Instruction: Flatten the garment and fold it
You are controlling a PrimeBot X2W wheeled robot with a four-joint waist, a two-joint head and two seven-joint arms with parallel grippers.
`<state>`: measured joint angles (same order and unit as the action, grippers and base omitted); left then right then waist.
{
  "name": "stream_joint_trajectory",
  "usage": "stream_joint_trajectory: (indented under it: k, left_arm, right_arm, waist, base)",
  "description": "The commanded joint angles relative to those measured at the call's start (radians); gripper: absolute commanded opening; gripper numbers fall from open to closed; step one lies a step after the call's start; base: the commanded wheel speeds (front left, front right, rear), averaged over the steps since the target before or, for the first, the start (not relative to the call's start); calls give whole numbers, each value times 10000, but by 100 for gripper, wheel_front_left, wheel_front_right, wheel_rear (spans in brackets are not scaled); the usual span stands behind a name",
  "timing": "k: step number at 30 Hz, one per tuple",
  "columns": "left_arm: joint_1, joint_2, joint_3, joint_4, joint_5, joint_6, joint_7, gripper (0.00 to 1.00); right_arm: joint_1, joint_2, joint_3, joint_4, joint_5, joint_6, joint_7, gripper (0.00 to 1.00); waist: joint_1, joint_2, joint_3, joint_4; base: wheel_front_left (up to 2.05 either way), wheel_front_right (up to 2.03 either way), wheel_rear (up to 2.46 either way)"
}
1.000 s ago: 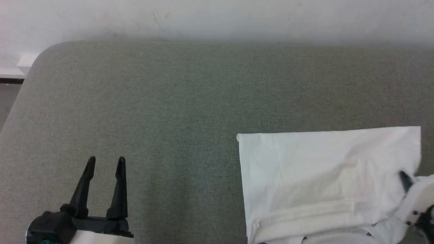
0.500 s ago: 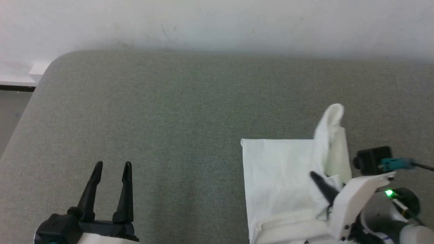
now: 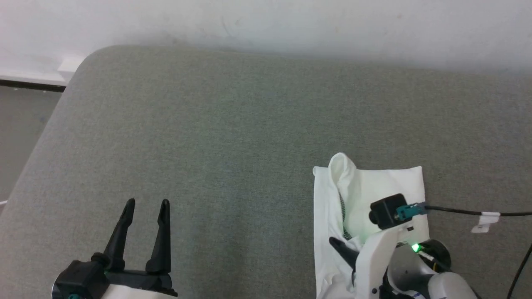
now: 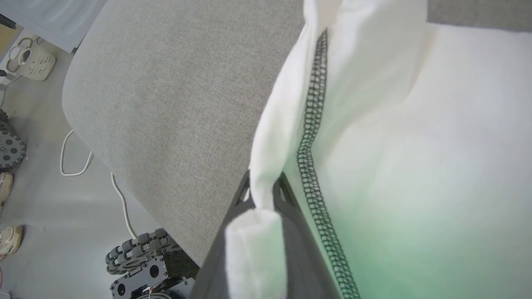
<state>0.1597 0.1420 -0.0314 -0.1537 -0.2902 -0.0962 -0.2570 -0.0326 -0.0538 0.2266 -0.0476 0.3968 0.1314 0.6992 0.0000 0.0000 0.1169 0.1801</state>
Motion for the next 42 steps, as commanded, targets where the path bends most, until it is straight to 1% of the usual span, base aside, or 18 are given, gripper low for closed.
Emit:
stream_joint_trajectory:
  k: [1,5,6,7,8,9,10,13,15,17,20,23,25,28,31,35,42]
  left_arm:
    - [-193,-72,-14,63,-6,-60,-47,100]
    - [-272,-134,-41,157,-7,-101,-47,100]
    - [-287,-150,-42,174,-7,-109,-47,100]
    - [-305,-164,-50,194,-3,-118,-47,100]
    - [-322,-178,-62,219,1,-128,-47,100]
    - [-339,-192,-75,243,3,-137,-47,100]
    - [-354,-206,-86,269,2,-147,-47,100]
    - [-377,-238,-100,334,2,-170,-47,100]
    - [-344,-249,-70,361,-1,-181,-47,100]
    - [-270,-257,-29,381,2,-188,-47,100]
    - [-180,-273,21,375,20,-193,-47,100]
    - [-135,-281,65,304,37,-196,-47,100]
    - [-120,-282,106,245,52,-195,-47,100]
    - [-121,-289,170,133,77,-197,-47,100]
    - [-126,-302,245,29,107,-199,-47,100]
    - [-121,-335,344,-65,131,-208,-47,100]
    - [-143,-363,396,-67,126,-235,-47,100]
  right_arm:
    - [-232,33,128,420,129,-7,-277,0]
    - [-532,34,341,1536,209,-7,-695,1]
    - [-617,34,366,1797,217,-7,-772,16]
    - [-694,34,353,2078,291,-7,-829,26]
    - [-780,34,312,2355,351,-7,-894,30]
    - [-891,34,302,2593,296,-7,-985,44]
    - [-999,34,322,2795,231,-7,-1091,99]
    - [-1231,34,463,3170,314,-7,-1230,100]
    - [-1326,35,637,3143,490,-7,-1104,100]
    - [-1361,35,772,2880,670,-7,-848,100]
    - [-1300,35,714,2067,757,-7,-371,100]
    - [-1058,35,144,846,649,-7,0,100]
    - [-799,35,-566,-63,480,-7,114,100]
    - [-351,-55,-1731,-1312,-162,-7,114,100]
    - [241,-53,-2772,-2078,-569,-7,199,100]
    - [1004,-97,-3446,-2341,-789,-7,420,100]
    - [1313,-33,-3568,-1842,-603,-7,333,100]
  waist:
    - [0,0,118,161]
    - [0,0,159,303]
    - [0,0,165,326]
    - [0,0,168,356]
    - [0,0,165,384]
    - [0,0,160,411]
    - [0,0,155,435]
    - [0,0,114,472]
    - [0,0,59,442]
    - [0,0,-8,371]
    - [0,0,-62,233]
    - [0,0,-47,98]
    - [0,0,0,2]
    - [0,0,124,-120]
    - [0,0,246,-240]
    - [0,0,385,-351]
    - [0,0,507,-355]
  base:
    - [0,0,0]
    - [0,0,0]
    - [0,0,0]
    - [0,0,0]
    - [0,0,0]
    - [0,0,0]
    - [0,0,0]
    - [0,0,0]
    - [0,0,0]
    - [0,0,0]
    - [0,0,0]
    - [0,0,0]
    - [0,0,0]
    - [0,0,0]
    - [0,0,0]
    - [0,0,0]
    - [0,0,0]
